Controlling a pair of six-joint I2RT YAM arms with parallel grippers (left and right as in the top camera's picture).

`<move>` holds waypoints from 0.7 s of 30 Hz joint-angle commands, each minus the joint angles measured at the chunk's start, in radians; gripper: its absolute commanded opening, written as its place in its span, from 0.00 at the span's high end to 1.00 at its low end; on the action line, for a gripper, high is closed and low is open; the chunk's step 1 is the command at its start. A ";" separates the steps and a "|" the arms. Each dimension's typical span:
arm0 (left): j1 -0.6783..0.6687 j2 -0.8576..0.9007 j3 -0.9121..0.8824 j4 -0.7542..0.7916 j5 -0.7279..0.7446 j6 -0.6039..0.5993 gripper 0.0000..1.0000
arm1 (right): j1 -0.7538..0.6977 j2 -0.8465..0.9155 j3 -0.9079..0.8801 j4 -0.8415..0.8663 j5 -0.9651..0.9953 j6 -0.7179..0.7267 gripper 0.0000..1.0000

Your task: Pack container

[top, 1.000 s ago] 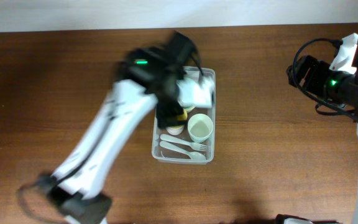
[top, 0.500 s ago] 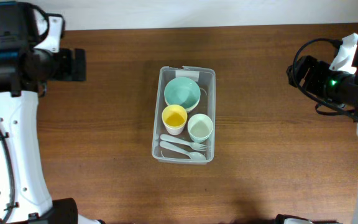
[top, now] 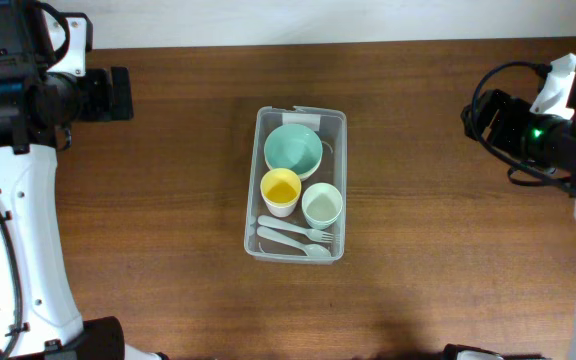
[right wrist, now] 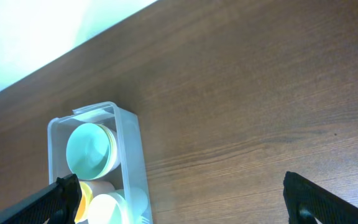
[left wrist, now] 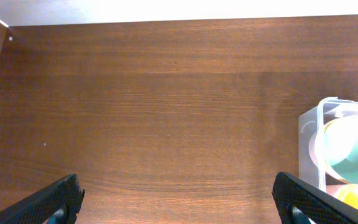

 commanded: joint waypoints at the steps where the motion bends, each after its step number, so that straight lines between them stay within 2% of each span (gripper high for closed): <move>1: 0.004 0.005 -0.008 0.001 0.015 -0.009 0.00 | 0.002 -0.123 0.006 0.000 0.010 -0.010 0.01; 5: 0.004 0.005 -0.008 0.001 0.015 -0.009 0.00 | 0.002 -0.291 -0.004 -0.001 0.037 -0.011 0.01; 10: 0.004 0.005 -0.008 0.001 0.015 -0.009 0.00 | 0.002 -0.531 -0.178 0.067 0.191 -0.014 0.01; 13: 0.004 0.005 -0.008 0.001 0.015 -0.009 0.00 | 0.006 -0.732 -0.425 0.200 0.214 -0.063 0.01; 14: 0.004 0.005 -0.008 0.001 0.015 -0.009 0.00 | 0.009 -0.753 -0.449 0.209 0.214 -0.067 0.01; 18: 0.004 0.005 -0.008 0.001 0.015 -0.009 0.00 | 0.037 -0.997 -0.767 0.273 0.214 -0.066 0.01; 21: 0.004 0.005 -0.008 0.001 0.015 -0.009 0.00 | 0.037 -1.102 -0.926 0.304 0.207 -0.066 0.01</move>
